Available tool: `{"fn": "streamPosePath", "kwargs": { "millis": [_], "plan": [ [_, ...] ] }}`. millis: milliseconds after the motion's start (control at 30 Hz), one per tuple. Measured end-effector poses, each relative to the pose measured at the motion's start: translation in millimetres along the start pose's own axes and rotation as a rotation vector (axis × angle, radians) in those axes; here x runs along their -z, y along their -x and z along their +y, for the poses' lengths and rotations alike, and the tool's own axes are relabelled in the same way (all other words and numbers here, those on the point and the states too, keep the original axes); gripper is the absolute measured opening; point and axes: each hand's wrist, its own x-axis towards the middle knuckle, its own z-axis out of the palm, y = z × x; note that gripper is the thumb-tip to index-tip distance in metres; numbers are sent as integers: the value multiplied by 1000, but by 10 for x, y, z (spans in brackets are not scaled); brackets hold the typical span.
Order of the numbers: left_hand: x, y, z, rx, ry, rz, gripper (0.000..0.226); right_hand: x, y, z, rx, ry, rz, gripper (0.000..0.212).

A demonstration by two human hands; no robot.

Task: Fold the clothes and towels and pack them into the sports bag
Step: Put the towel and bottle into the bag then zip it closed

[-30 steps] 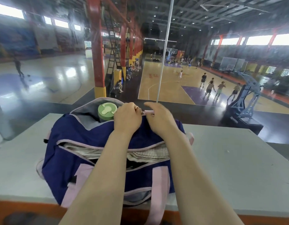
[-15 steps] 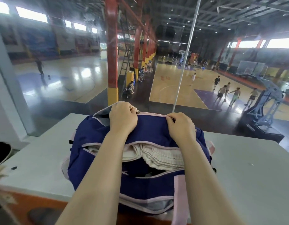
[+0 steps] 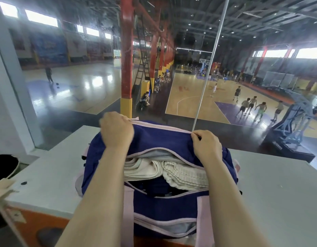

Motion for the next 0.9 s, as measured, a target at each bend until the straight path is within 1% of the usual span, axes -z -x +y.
{"fn": "streamPosePath", "kwargs": {
  "millis": [67,167,267,433,500,533,600,667,733,800,900],
  "plan": [
    [185,-181,-128,7,-98,81,33,15,11,39,-13,-3,14,28],
    [273,-323,-324,81,-113,46,34,7,32,14,-2,11,15,29],
    [216,-268,-409,225,-49,8,35,2,59,7,5,-3,4,28],
    [190,-244,-469,450,128,-37,38,27,93,40,38,10,8,28],
    [176,-202,-470,494,175,-39,37,22,97,40,40,23,17,28],
    [174,-187,-465,489,175,-33,37,19,96,40,40,34,19,29],
    [206,-184,-437,424,121,-10,36,16,96,38,47,56,21,29],
    [262,-181,-358,294,37,19,32,30,98,30,57,58,10,29],
    [337,-153,-223,160,9,29,33,50,107,23,54,12,-16,27],
    [435,-109,-10,21,8,42,37,107,128,18,40,-72,-37,26],
    [559,-9,389,-169,106,14,34,277,170,20,11,-169,-52,25]
  ]
}}
